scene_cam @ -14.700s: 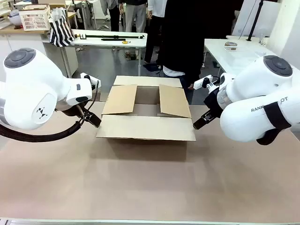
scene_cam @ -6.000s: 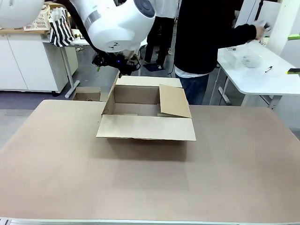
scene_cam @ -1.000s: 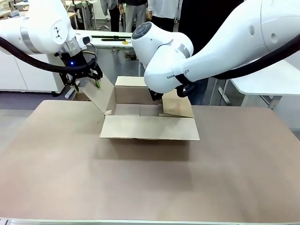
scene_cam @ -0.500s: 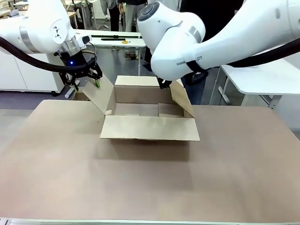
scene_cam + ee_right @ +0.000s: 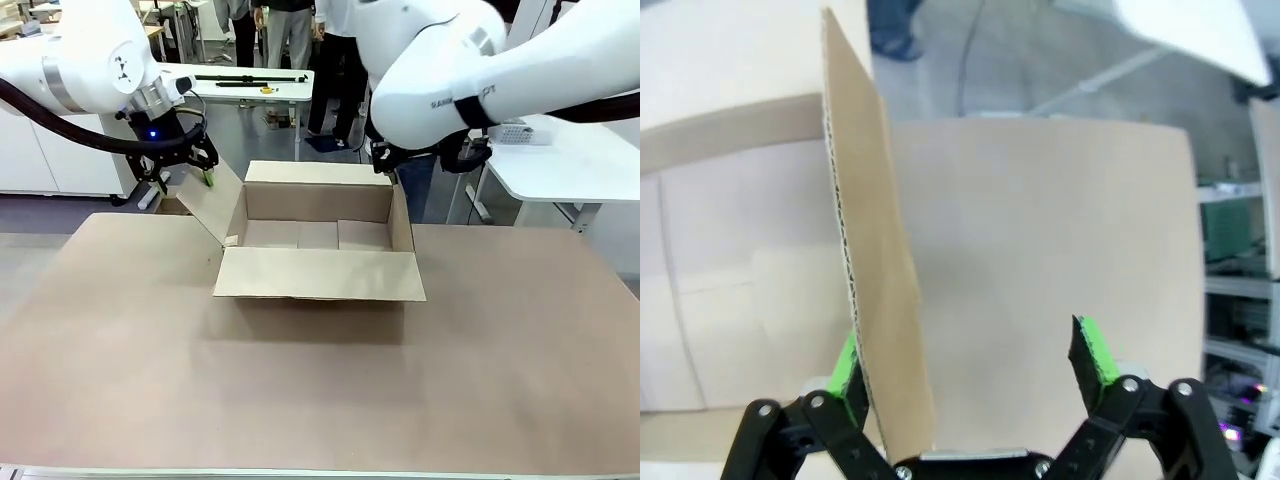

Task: Pack the gift set into the box.
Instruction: Place both hands on the side flaps of the Package Box and spread them outward.

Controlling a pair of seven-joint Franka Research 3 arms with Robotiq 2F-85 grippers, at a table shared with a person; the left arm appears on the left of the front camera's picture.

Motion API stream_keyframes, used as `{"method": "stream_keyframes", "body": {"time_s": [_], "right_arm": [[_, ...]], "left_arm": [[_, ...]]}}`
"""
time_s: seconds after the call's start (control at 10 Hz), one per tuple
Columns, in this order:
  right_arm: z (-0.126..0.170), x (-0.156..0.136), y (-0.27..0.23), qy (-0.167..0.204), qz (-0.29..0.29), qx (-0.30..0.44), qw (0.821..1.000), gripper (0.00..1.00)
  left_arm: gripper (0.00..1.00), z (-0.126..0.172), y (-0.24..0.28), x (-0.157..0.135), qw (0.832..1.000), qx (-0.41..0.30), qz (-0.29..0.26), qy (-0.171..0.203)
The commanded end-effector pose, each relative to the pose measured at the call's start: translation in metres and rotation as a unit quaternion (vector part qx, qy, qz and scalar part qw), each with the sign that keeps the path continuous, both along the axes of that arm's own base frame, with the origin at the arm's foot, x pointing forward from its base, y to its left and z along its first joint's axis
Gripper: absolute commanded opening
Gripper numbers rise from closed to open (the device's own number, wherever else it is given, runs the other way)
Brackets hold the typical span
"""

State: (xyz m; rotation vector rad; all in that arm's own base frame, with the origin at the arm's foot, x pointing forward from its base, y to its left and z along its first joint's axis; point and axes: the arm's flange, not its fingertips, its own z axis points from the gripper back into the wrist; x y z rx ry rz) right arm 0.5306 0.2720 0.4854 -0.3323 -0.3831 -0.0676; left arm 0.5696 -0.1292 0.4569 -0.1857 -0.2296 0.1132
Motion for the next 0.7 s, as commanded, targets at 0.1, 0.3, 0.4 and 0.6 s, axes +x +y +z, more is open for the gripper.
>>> {"method": "stream_keyframes", "body": {"time_s": [0.1,0.3,0.4,0.6], "right_arm": [[-0.004,-0.001,0.011,-0.001,0.005,-0.046,0.999,1.00],[-0.002,-0.001,0.002,0.002,0.005,-0.011,1.000,1.00],[0.003,0.003,-0.023,0.010,-0.044,0.036,0.998,1.00],[0.012,0.003,-0.073,0.006,-0.079,0.134,0.988,1.00]], "left_arm": [[1.00,0.000,0.000,0.000,1.000,0.009,0.009,-0.003],[1.00,0.000,0.000,0.000,1.000,0.009,0.009,-0.003],[1.00,0.000,0.000,0.000,1.000,0.009,0.009,-0.003],[1.00,0.000,0.000,0.000,1.000,0.009,0.009,-0.003]]}}
